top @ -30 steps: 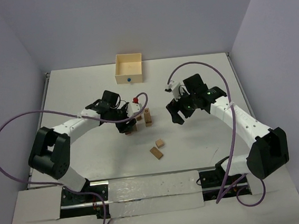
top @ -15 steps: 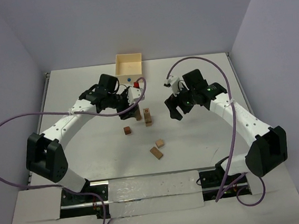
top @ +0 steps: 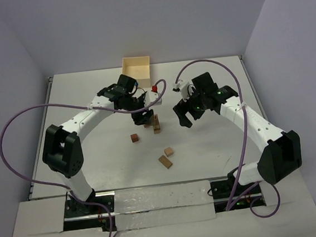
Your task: Build the wood block tower
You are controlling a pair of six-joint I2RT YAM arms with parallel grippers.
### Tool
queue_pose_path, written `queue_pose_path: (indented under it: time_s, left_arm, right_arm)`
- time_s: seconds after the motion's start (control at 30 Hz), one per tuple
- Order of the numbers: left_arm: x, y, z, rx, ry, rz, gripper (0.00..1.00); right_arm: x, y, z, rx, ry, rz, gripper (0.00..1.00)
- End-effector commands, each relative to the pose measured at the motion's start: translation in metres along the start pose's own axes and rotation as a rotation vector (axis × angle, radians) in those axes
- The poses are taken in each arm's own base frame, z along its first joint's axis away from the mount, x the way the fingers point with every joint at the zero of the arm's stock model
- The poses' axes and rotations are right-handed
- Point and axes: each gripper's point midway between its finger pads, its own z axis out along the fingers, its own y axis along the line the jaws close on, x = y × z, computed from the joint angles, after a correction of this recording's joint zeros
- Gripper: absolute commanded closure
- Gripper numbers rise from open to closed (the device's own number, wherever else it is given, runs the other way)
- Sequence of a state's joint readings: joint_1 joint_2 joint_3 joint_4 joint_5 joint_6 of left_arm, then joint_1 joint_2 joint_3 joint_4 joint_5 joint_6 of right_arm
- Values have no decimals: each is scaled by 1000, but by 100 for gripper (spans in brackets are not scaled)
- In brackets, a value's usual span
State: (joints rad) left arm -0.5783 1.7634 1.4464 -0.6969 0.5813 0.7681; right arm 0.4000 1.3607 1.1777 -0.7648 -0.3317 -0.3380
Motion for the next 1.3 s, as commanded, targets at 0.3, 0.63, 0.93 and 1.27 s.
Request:
queue_pose_path:
  time_s: [0.3,0.63,0.93,1.27]
  left_arm:
    - [-25,-3,5,45,-53,64,65]
    - [-19,10,16,1,-24,51,65]
    - [-23,20,13,-61,-32,53,65]
    - [-25,23,14,-84,-35,61,63]
  right_arm:
    - [-14,-13,-7,24,-24,28,0]
    - [-15,-14,-7,21,-28,35,0]
    - [-16,-13,-6,15,-28,37,0]
    - [-17,-13,-6,15,-29,38,0]
